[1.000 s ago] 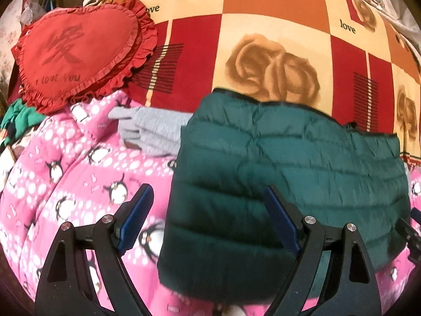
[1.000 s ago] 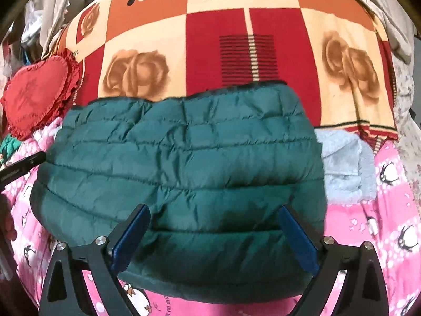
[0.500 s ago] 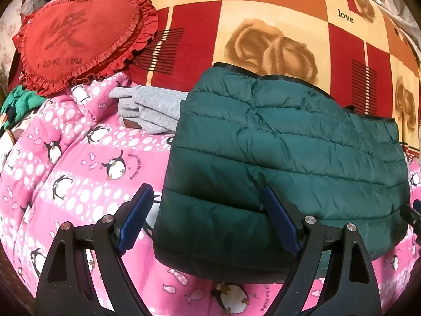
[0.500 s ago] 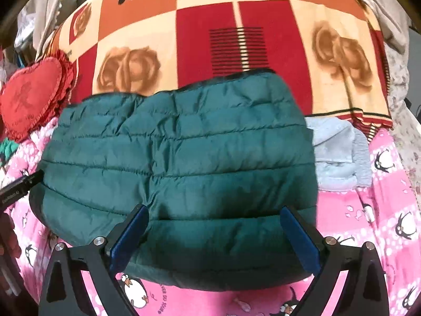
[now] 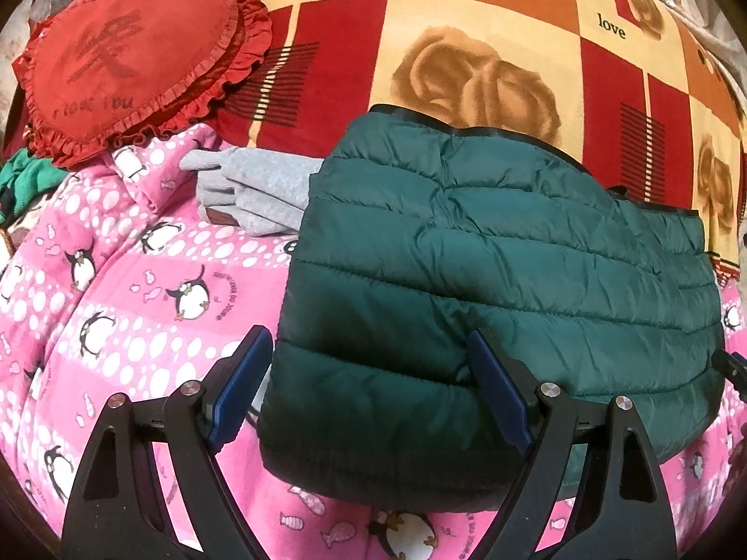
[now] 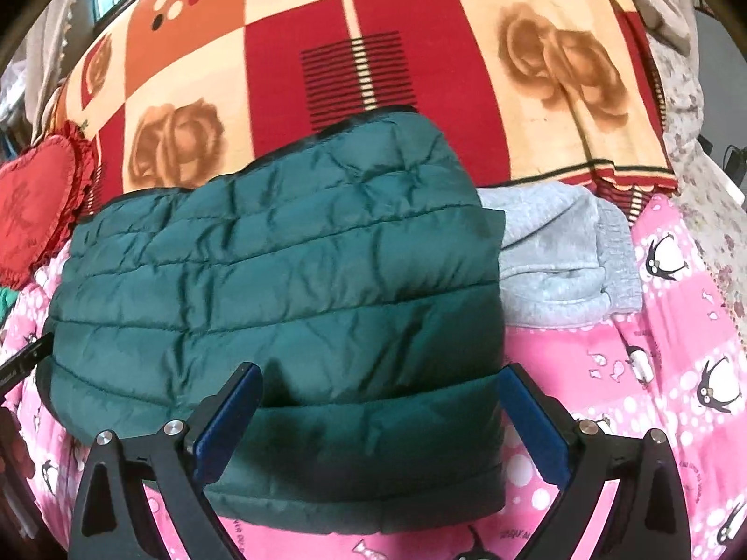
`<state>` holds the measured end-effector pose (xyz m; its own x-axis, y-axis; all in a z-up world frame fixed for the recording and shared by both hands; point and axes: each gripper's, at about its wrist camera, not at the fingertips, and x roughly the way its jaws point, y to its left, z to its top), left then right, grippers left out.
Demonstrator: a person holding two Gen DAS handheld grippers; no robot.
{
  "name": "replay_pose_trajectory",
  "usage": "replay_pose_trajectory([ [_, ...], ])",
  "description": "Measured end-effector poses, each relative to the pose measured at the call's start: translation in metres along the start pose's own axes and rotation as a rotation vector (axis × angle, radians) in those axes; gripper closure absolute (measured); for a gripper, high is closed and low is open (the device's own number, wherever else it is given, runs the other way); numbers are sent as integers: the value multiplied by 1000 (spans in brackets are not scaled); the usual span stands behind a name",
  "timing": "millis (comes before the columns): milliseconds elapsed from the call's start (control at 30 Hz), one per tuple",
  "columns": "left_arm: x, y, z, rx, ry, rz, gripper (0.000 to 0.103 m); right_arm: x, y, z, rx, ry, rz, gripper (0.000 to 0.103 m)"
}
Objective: Fold large clothes
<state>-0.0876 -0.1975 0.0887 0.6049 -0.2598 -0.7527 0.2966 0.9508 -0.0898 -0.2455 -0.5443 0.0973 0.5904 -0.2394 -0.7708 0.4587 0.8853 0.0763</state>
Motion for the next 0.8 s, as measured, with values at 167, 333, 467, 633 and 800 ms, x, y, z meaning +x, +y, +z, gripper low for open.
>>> replay_pose_trajectory([
  [167,9,6,4,-20,14,-42,17,12,-16,5,37,13,-9,2],
  [333,13,6,5,-13,16,-48,16,20,-26,8,64,19,9,1],
  [467,19,9,8,-27,26,-72,15,28,-32,11,83,29,33,1],
  [633,29,17,11,-50,39,-133,12,43,-39,16,91,56,81,0],
  [800,50,37,13,-160,107,-259,3,61,-49,21,111,106,174,0],
])
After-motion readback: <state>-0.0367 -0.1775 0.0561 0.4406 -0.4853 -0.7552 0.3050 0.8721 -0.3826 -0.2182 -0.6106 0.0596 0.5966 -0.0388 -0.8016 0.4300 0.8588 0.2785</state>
